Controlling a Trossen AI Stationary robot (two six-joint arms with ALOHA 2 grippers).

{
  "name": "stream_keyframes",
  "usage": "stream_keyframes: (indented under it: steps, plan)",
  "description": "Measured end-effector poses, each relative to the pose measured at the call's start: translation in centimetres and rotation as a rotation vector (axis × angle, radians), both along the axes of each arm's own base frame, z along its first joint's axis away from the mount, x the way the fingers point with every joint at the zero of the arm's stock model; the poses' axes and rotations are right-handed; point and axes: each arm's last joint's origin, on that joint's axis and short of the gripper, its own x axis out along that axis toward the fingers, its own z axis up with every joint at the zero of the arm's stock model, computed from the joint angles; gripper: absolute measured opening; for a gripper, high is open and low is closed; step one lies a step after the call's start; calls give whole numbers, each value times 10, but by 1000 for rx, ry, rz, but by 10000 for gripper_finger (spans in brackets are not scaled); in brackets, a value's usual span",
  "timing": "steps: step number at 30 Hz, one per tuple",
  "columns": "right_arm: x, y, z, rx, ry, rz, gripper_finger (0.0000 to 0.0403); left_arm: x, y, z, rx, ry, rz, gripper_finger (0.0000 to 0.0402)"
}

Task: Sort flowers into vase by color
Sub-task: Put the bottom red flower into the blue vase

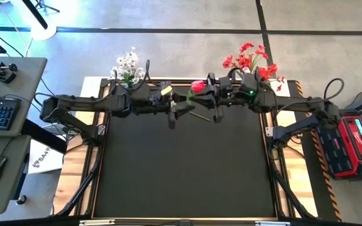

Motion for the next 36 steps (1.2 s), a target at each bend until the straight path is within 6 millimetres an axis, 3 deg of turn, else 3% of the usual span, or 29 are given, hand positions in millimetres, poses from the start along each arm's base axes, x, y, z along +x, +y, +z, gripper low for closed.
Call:
stream_keyframes:
  steps: [4, 12, 14, 19, 24, 29, 32, 36]
  plan:
    - [0, 0, 0, 1, 3, -1, 0, -7, 0, 3, 51, 33, 19, 154]
    - [0, -3, -1, 3, 6, -15, 0, -20, 0, 11, 64, 49, 20, 25]
    - [0, -6, -1, 25, 10, -22, 2, -21, 1, 10, 67, 54, 23, 9]
    - [-3, -10, 1, 58, 2, -51, 45, -21, 4, 11, 27, 41, 44, 6]
    - [-15, -6, 14, 36, -57, -112, 133, -30, 7, 21, 32, 9, 115, 3]
    - [-26, 0, 23, 3, -88, -182, 209, -53, 9, 38, 149, -13, 232, 1]
    - [-31, 1, 25, -1, -78, -206, 225, -72, 10, 41, 236, -4, 318, 1]
    - [-35, 1, 23, -7, -32, -221, 220, -99, 11, 30, 276, -33, 438, 1]
